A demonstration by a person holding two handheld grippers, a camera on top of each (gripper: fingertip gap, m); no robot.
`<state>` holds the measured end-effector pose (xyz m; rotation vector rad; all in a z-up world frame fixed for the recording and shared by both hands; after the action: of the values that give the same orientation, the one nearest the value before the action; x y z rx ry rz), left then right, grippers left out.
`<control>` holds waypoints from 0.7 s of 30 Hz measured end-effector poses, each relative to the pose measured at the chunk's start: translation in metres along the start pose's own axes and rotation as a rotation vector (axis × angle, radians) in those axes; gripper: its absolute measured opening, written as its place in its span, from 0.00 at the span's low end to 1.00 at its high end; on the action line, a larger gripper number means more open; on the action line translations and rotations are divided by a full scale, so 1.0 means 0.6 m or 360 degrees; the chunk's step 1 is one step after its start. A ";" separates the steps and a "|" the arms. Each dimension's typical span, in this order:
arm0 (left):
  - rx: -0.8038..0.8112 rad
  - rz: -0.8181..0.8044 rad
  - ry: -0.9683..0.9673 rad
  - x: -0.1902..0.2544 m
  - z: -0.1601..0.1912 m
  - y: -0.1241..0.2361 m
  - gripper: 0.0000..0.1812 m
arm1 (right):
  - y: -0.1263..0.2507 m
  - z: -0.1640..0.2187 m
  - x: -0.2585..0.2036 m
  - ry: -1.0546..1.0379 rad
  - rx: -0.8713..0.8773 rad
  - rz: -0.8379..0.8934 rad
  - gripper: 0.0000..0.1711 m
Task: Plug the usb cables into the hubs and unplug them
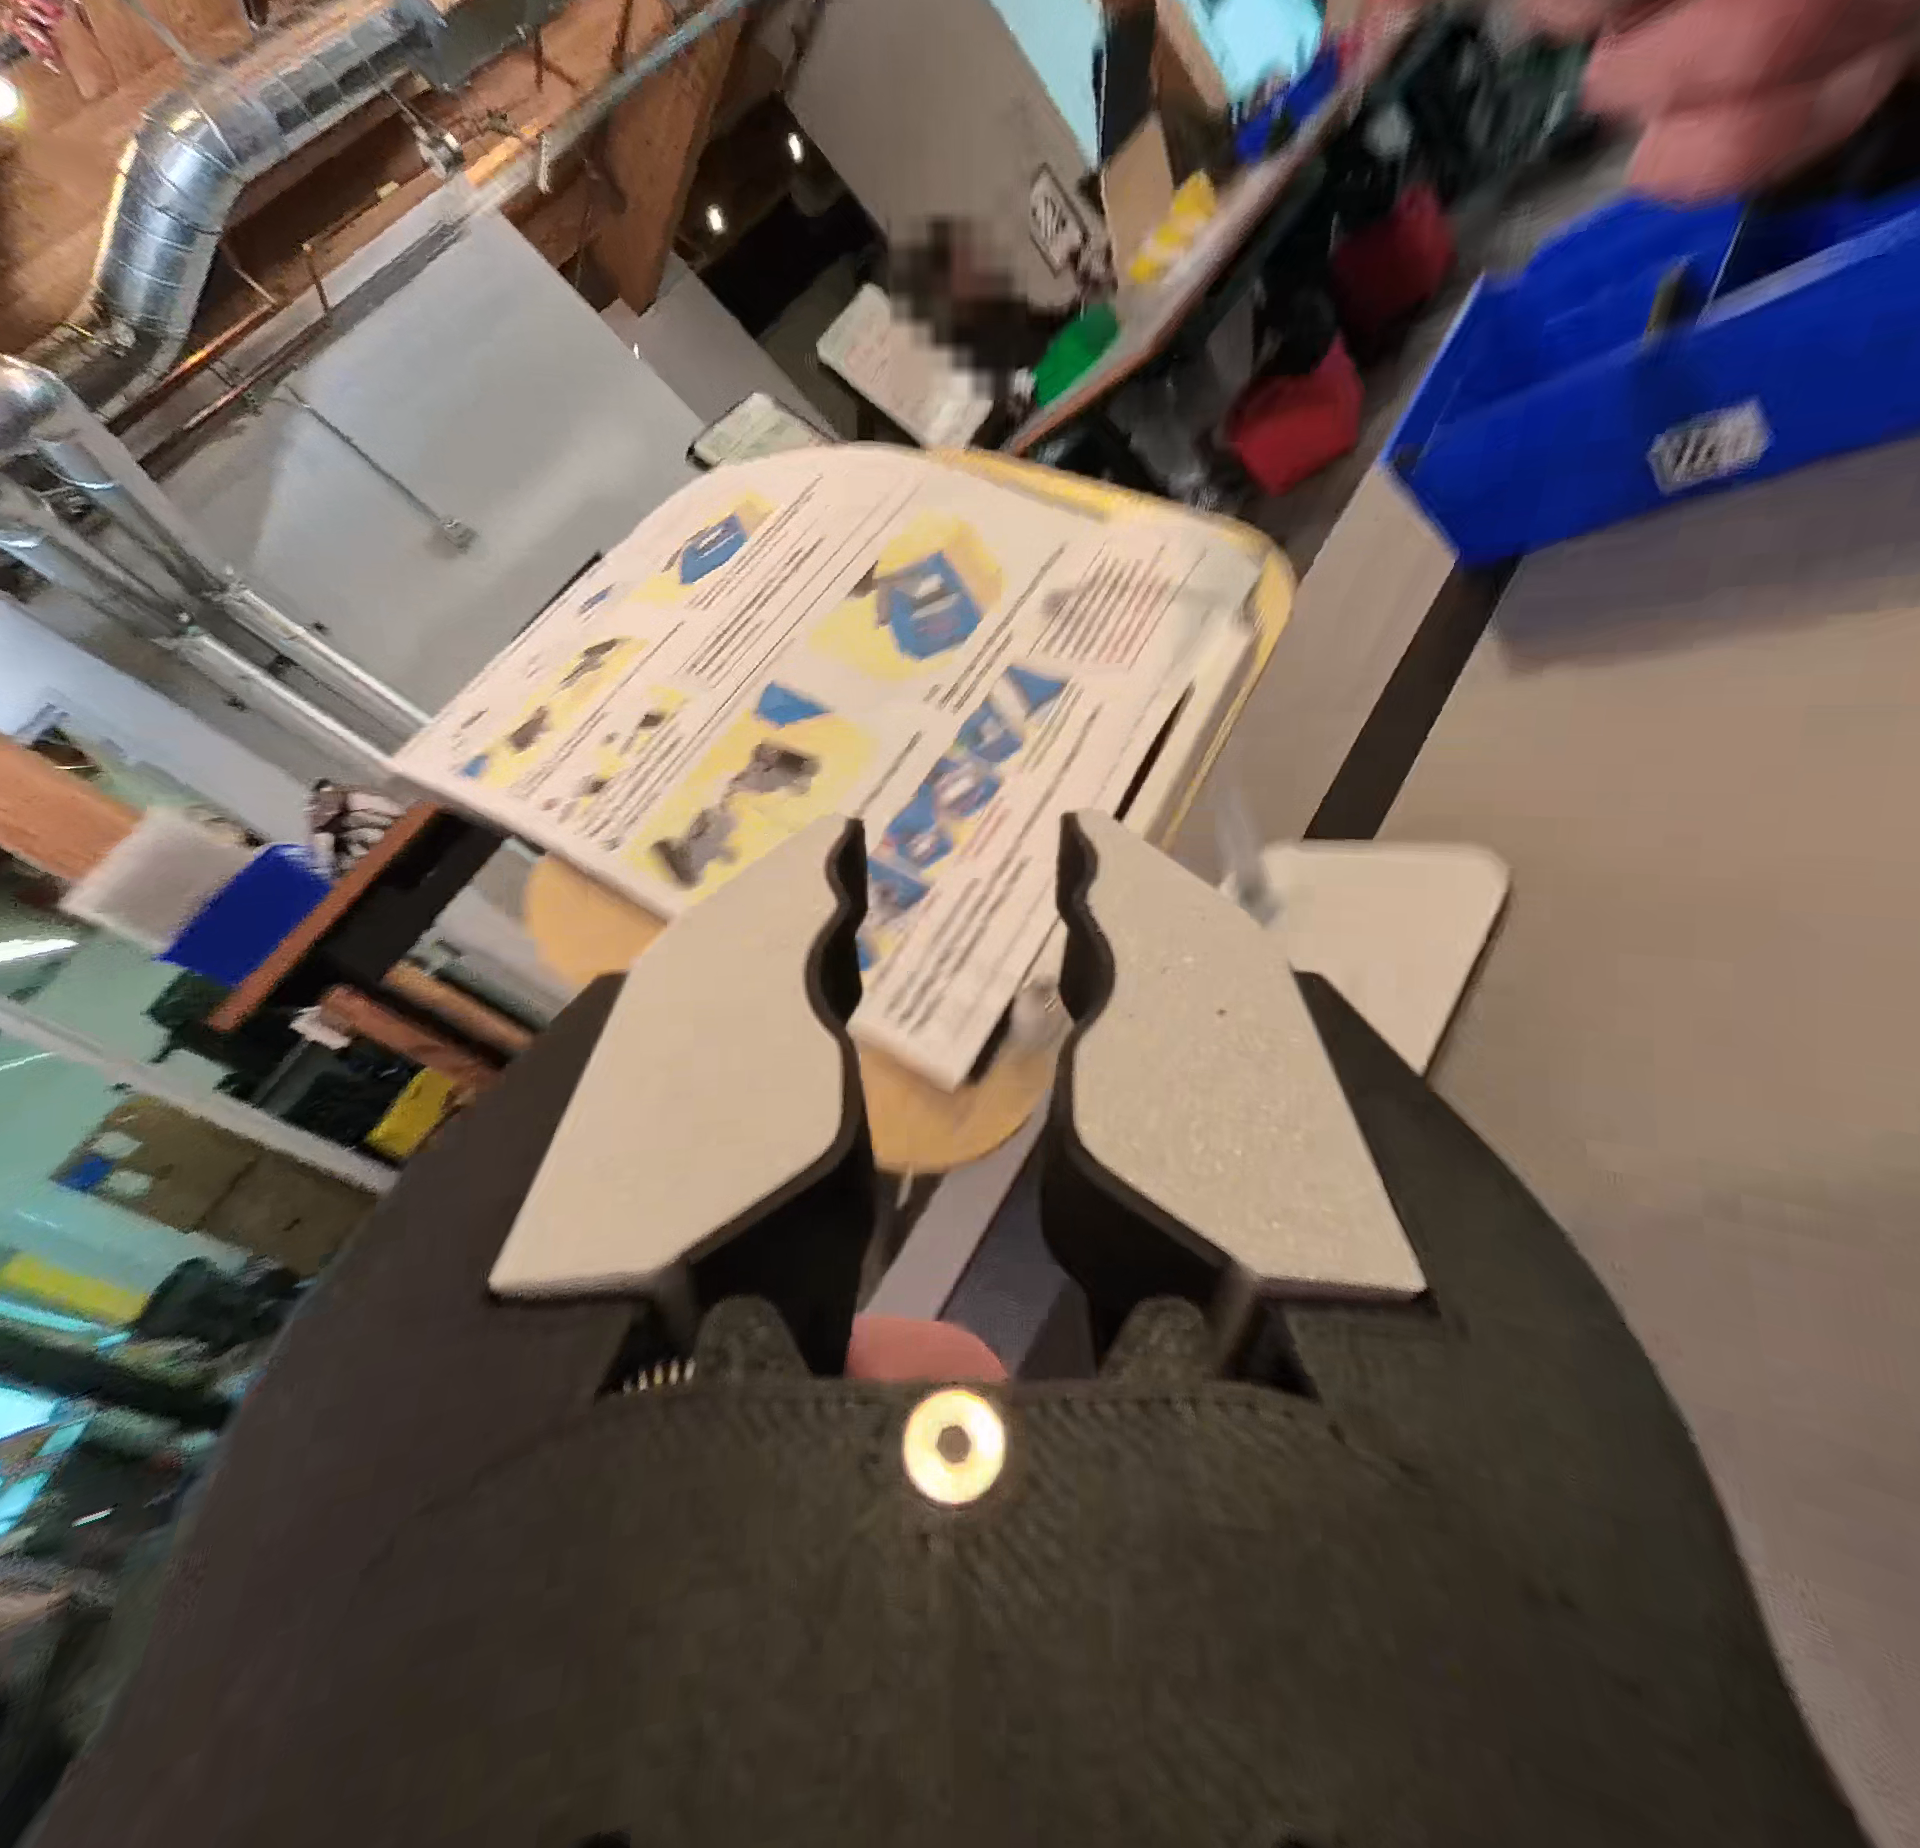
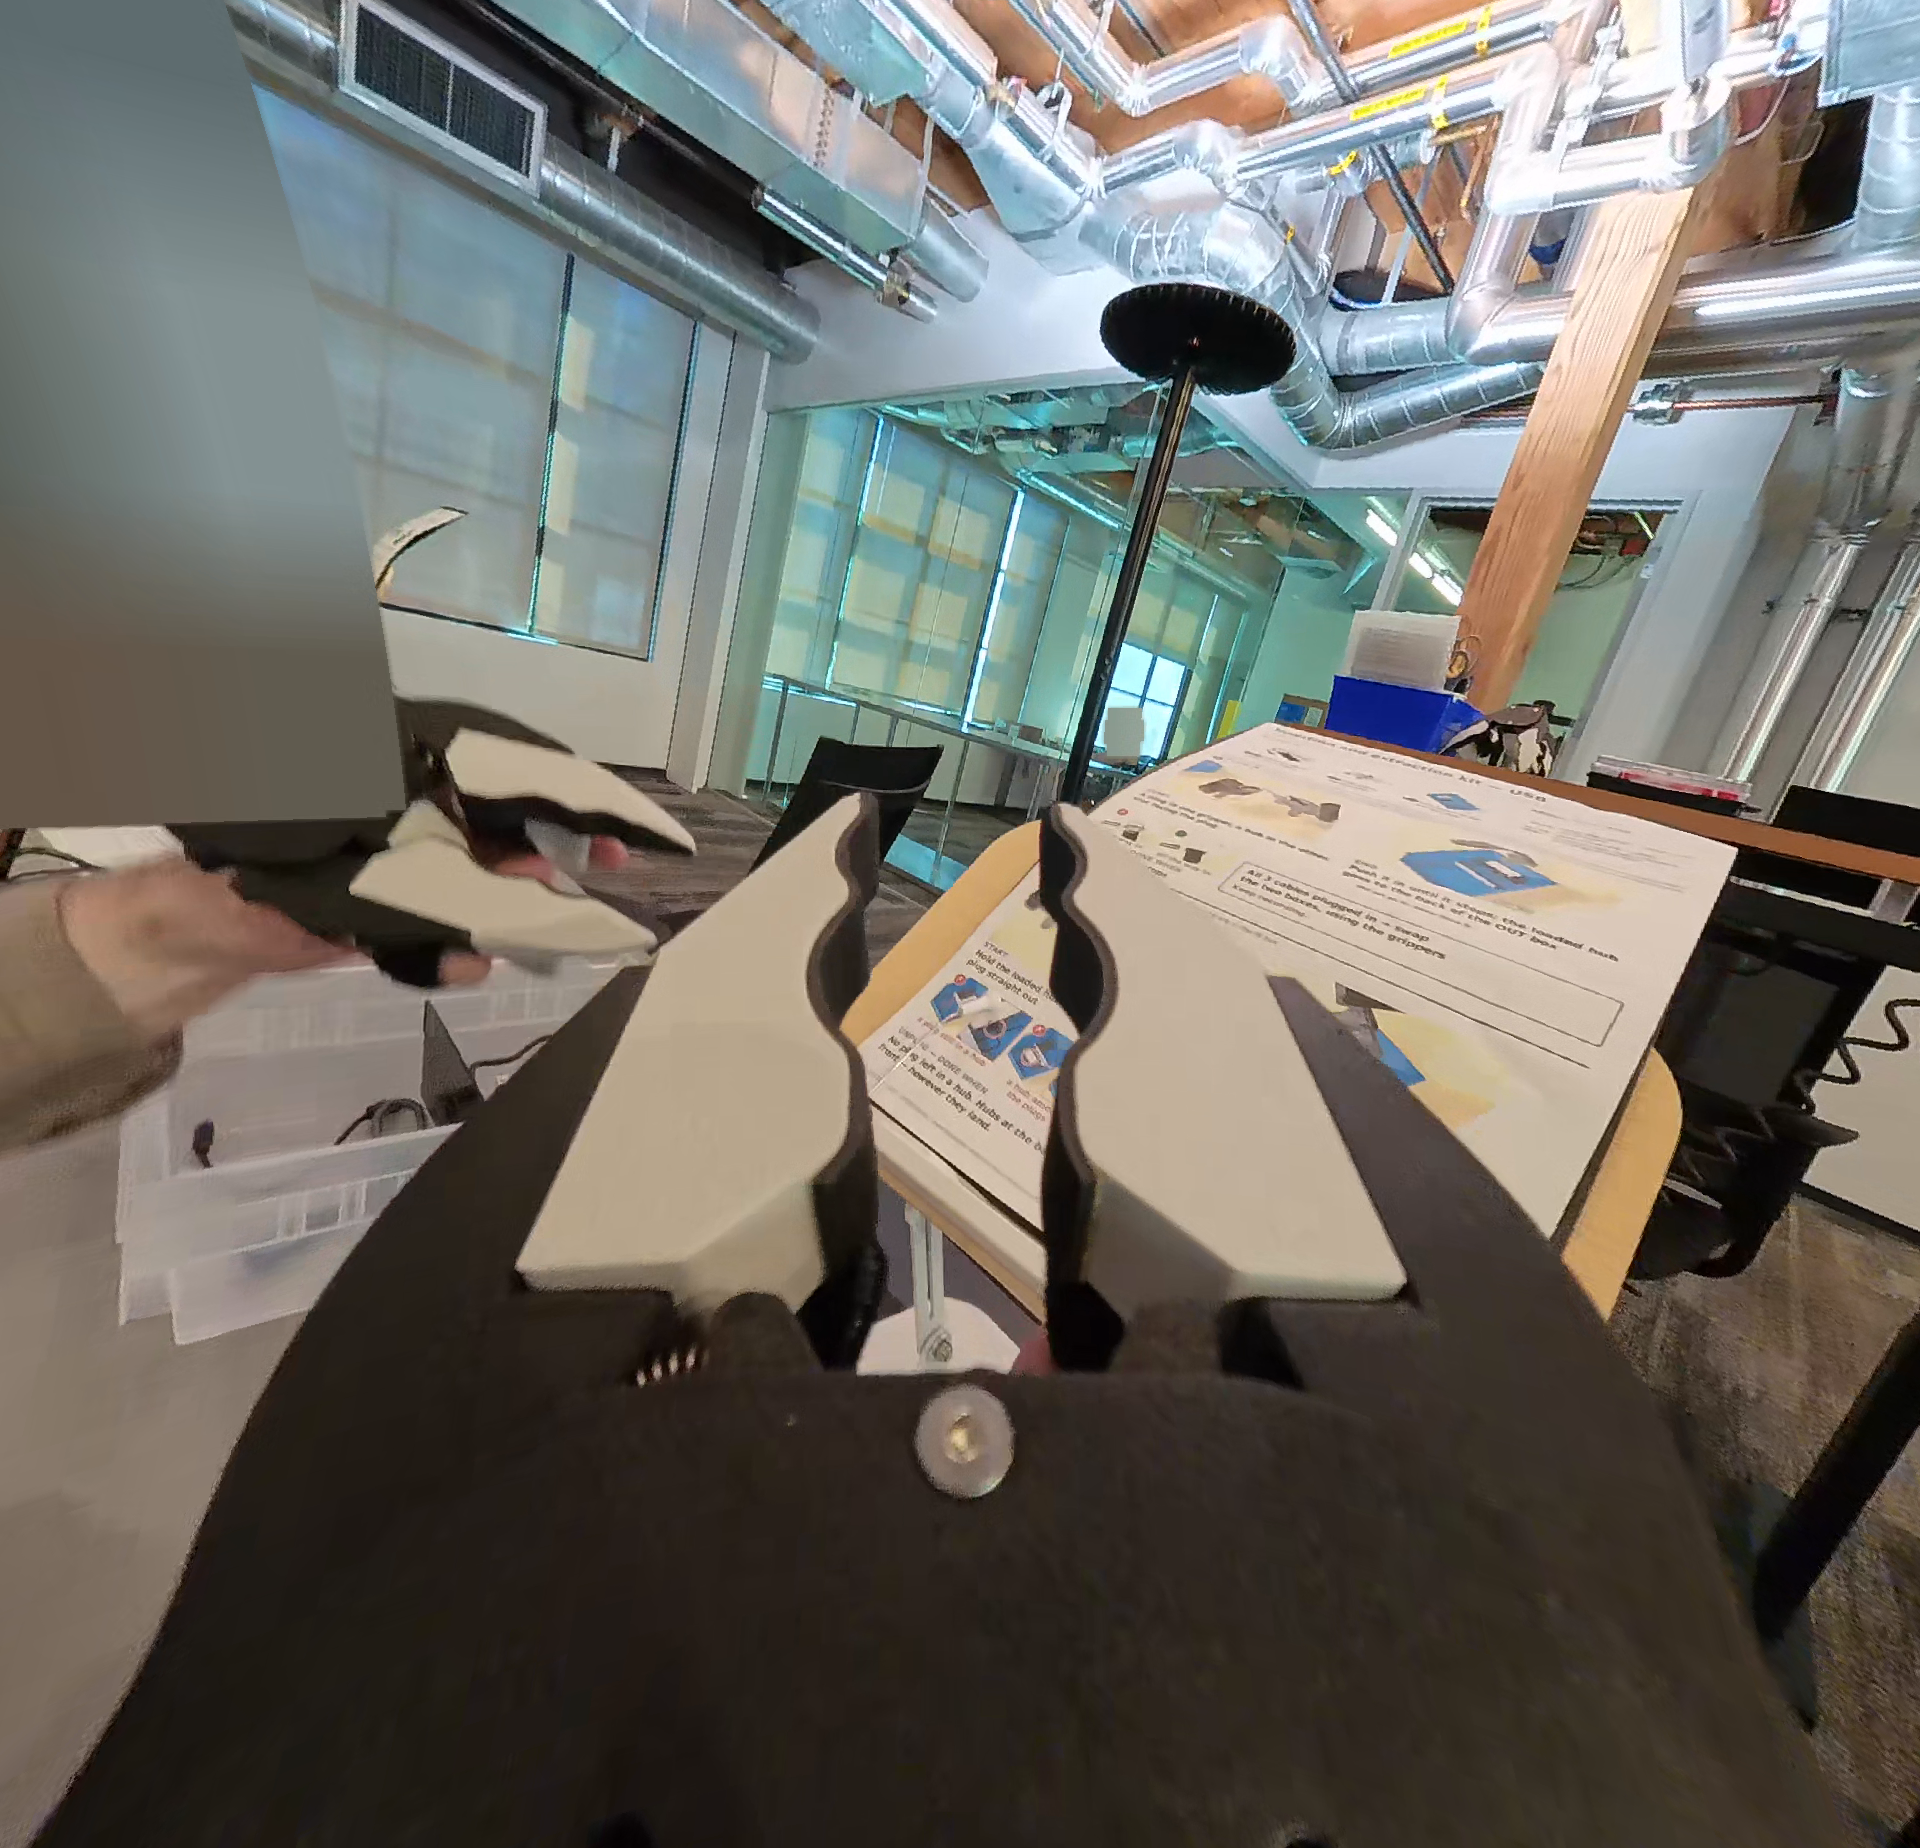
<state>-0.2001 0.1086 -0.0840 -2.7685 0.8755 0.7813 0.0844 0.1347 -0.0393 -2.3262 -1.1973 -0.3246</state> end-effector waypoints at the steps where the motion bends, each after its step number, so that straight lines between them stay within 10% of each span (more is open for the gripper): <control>1: -0.0091 -0.0002 -0.0087 -0.020 0.002 0.014 0.20 | 0.001 0.001 0.001 0.0001 -0.0006 -0.0003 0.17; 9: -0.1339 0.0474 -0.0476 -0.152 0.160 0.079 0.21 | -0.001 0.021 -0.001 0.0088 -0.0120 -0.0095 0.13; 21: -0.1895 0.1209 -0.0399 -0.169 0.364 0.023 0.31 | -0.012 0.048 -0.011 0.0092 -0.0164 -0.0214 0.14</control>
<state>-0.3744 0.2077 -0.2186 -2.9193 1.9019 2.3560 0.0739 0.1491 -0.0642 -2.3104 -1.3404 -0.5083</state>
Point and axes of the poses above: each gripper's, where its closed fingertips meet, y back along the fingers, z out of its underside, x = y × z across the jaws, the point moved 10 cm from there along y, back along the fingers, and after that the axes turned 12 degrees about y, right-handed, at the moved point
